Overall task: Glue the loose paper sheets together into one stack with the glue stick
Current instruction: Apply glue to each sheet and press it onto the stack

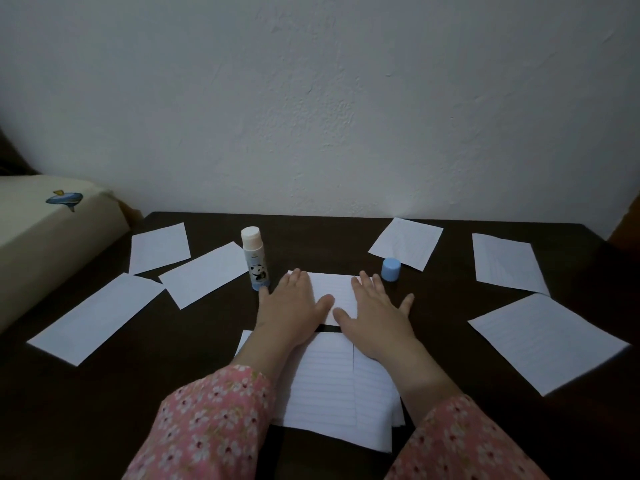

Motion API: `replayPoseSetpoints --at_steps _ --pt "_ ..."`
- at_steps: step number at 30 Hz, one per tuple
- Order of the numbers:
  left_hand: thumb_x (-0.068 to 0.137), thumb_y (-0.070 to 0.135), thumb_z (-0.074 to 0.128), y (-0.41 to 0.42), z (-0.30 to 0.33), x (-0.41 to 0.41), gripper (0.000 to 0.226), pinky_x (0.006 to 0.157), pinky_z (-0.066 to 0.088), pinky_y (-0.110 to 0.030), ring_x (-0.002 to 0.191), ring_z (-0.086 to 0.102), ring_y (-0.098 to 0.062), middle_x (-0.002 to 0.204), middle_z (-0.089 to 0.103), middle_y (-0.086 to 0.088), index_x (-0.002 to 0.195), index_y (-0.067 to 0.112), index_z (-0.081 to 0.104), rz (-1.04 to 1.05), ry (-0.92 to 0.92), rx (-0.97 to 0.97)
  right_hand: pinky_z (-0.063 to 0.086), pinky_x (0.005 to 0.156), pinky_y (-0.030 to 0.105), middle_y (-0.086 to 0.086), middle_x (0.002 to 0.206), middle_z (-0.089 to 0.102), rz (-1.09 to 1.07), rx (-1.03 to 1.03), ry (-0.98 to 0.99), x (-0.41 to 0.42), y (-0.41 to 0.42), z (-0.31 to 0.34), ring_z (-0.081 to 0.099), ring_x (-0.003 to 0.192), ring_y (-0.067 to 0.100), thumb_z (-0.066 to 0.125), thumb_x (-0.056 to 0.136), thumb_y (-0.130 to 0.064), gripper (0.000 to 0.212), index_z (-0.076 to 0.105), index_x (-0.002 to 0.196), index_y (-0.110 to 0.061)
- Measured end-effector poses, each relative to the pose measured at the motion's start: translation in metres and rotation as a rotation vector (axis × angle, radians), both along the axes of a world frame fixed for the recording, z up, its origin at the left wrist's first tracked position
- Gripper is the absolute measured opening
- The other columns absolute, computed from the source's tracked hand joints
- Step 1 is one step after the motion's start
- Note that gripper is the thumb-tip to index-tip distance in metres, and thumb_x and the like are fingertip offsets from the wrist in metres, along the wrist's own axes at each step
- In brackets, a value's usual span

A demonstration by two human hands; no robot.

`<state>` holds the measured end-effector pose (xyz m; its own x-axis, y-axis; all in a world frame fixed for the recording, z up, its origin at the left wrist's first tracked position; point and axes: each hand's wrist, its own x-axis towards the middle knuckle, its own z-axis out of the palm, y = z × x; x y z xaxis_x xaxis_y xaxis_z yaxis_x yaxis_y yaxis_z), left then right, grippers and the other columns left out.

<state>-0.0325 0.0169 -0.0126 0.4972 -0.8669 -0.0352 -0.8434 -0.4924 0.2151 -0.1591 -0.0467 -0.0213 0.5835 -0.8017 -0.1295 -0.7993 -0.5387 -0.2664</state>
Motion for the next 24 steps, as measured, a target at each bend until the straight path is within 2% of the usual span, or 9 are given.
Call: replayPoseSetpoints --at_steps 3,7,13,17,20,22,23,24 --pt "0.098 0.051 0.034 0.012 0.006 0.003 0.053 0.115 0.009 -0.054 0.145 0.016 -0.013 0.158 0.019 0.005 0.144 0.024 0.035 -0.126 0.009 -0.05 -0.01 0.108 0.066 -0.007 0.161 -0.006 0.084 -0.082 -0.004 -0.004 0.005 0.003 -0.013 0.147 0.017 0.023 0.102 -0.048 0.056 0.012 0.153 -0.029" --pt "0.1 0.046 0.035 0.02 0.008 0.003 0.05 0.115 0.011 -0.049 0.145 0.016 -0.009 0.157 0.017 0.015 0.148 0.033 0.029 -0.254 0.028 0.0 -0.01 0.107 0.068 -0.012 0.161 0.001 0.183 -0.074 0.05 -0.01 0.009 0.009 -0.005 0.148 0.012 0.019 0.105 -0.036 0.049 0.01 0.153 -0.034" --pt "0.102 0.043 0.032 0.027 0.008 0.017 0.05 0.115 0.005 -0.047 0.145 0.009 -0.004 0.158 0.01 0.018 0.15 0.036 0.021 -0.21 0.067 0.085 -0.013 0.107 0.066 -0.006 0.16 -0.015 0.092 -0.04 0.132 -0.015 0.011 0.007 -0.014 0.146 0.011 0.013 0.103 -0.041 0.057 -0.007 0.153 -0.022" --pt "0.104 0.031 0.029 0.034 0.01 0.023 0.051 0.116 0.001 -0.049 0.146 0.006 -0.008 0.159 0.006 0.015 0.152 0.032 0.013 -0.176 0.048 0.129 -0.016 0.106 0.065 -0.003 0.16 -0.018 0.047 -0.033 0.149 -0.017 0.013 0.007 -0.017 0.146 0.014 0.014 0.102 -0.046 0.063 -0.011 0.153 -0.018" --pt "0.104 0.027 0.029 0.036 0.011 0.021 0.052 0.117 0.005 -0.047 0.146 0.005 -0.009 0.159 0.006 0.013 0.153 0.03 0.01 -0.185 0.023 0.127 -0.015 0.106 0.066 -0.001 0.16 -0.017 0.029 -0.028 0.133 -0.015 0.014 0.006 -0.017 0.146 0.016 0.015 0.102 -0.046 0.064 -0.011 0.152 -0.017" --pt "0.103 0.031 0.034 0.038 0.007 0.022 0.049 0.116 0.013 -0.045 0.146 0.015 -0.012 0.158 0.018 0.012 0.15 0.032 0.021 -0.168 0.034 0.061 -0.014 0.107 0.066 -0.001 0.161 -0.014 0.028 -0.028 0.125 -0.015 0.013 0.007 -0.014 0.147 0.017 0.018 0.102 -0.046 0.065 -0.007 0.153 -0.016" --pt "0.1 0.034 0.04 0.041 0.005 0.023 0.044 0.113 0.024 -0.042 0.141 0.029 -0.016 0.152 0.034 0.009 0.144 0.033 0.034 -0.13 0.063 -0.032 -0.013 0.107 0.066 -0.001 0.162 -0.009 0.024 -0.041 0.107 -0.015 0.012 0.007 -0.01 0.148 0.017 0.021 0.101 -0.046 0.065 -0.002 0.154 -0.017" --pt "0.097 0.039 0.048 0.044 0.004 0.026 0.036 0.105 0.037 -0.037 0.129 0.045 -0.017 0.138 0.052 0.007 0.132 0.033 0.05 -0.067 0.115 -0.171 -0.011 0.108 0.066 -0.001 0.162 0.0 0.016 -0.064 0.065 -0.015 0.011 0.008 -0.003 0.148 0.016 0.024 0.101 -0.047 0.064 0.006 0.154 -0.017"
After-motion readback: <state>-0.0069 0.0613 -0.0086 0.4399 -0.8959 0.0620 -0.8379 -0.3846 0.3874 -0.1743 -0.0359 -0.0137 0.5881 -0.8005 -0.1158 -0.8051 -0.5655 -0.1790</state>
